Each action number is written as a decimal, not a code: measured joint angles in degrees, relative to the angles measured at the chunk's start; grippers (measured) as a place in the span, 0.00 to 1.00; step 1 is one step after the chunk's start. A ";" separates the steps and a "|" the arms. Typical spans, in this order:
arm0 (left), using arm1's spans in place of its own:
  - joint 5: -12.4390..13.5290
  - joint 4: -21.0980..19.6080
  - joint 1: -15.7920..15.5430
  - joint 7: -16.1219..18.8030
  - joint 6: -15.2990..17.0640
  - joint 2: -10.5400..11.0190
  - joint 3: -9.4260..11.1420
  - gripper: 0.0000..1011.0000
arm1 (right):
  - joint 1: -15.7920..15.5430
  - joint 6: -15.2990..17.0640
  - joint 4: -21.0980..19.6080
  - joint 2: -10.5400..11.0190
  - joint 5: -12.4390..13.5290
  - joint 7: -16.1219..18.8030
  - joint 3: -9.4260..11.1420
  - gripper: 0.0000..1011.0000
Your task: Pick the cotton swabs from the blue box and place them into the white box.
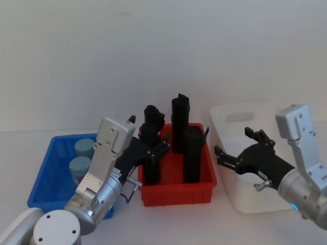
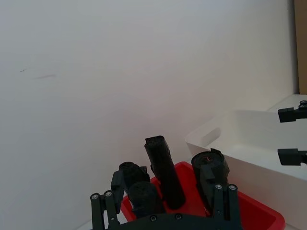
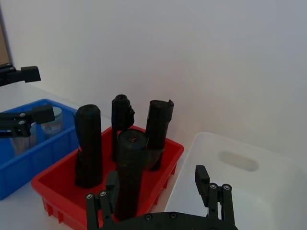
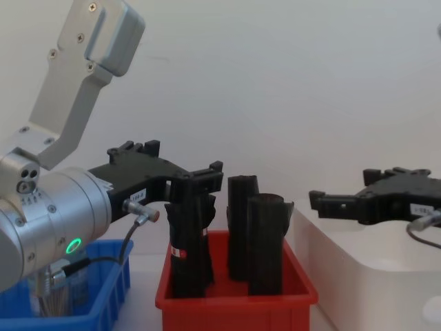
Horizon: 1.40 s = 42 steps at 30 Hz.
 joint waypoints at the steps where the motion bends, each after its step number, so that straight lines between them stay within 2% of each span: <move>1: 0.00 0.00 0.00 0.00 0.00 0.00 0.00 0.99 | 0.62 0.94 0.35 -0.28 -0.45 0.72 -0.18 0.99; 8: 0.00 0.00 0.00 0.00 0.00 0.00 0.00 0.99 | 3.71 6.63 2.20 -1.53 -3.07 4.03 -0.95 0.99; 18: 0.00 0.00 0.00 0.00 0.00 0.00 0.00 0.99 | 7.50 10.69 5.36 -3.99 -5.34 4.84 -2.05 0.99; 33: 0.00 0.00 0.00 0.00 0.00 0.00 0.00 0.99 | 12.30 12.42 11.61 -8.42 -6.24 3.62 -3.96 0.99; 42: 0.00 0.00 0.00 0.00 0.00 0.00 0.00 0.99 | 14.15 12.64 14.88 -10.27 -6.29 2.05 -4.66 0.99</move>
